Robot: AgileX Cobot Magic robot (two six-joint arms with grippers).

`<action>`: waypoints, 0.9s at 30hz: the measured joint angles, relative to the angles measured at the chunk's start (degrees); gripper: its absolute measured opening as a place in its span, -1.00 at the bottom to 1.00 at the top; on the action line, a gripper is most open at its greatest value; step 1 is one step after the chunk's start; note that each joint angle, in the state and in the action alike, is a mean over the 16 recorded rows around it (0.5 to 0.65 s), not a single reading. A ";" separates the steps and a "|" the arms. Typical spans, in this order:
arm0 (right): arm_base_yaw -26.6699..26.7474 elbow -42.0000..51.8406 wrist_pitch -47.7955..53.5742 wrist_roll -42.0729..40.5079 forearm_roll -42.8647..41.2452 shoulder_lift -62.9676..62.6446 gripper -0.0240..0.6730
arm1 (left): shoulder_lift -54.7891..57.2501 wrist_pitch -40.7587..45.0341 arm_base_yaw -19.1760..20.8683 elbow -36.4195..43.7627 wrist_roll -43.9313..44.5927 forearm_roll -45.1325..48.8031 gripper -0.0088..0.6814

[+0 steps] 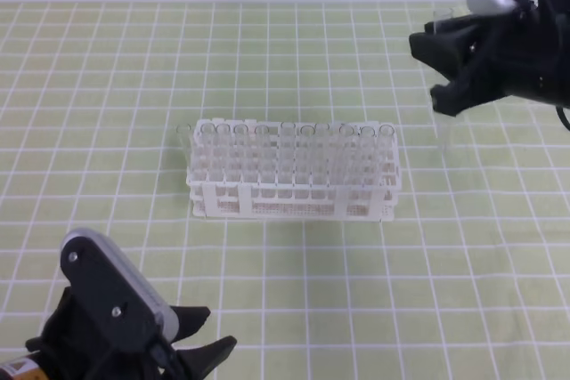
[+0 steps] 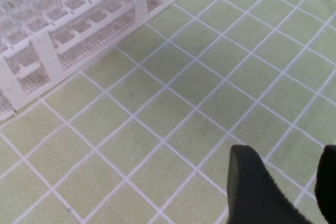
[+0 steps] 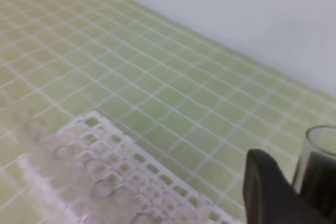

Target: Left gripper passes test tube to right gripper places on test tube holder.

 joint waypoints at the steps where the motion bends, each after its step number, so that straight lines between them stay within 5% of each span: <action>1: 0.61 -0.22 -2.25 4.02 -2.44 -0.02 -0.67 | 0.00 0.00 0.00 0.00 0.01 0.05 -0.25; 15: 11.88 7.19 -42.52 58.96 -38.21 -0.44 -0.67 | -0.02 0.06 -0.04 -0.01 0.01 1.23 -0.25; 27: 14.30 17.12 -57.65 72.32 -53.99 -0.45 -0.67 | 0.01 0.03 -0.07 0.00 0.01 1.53 -0.25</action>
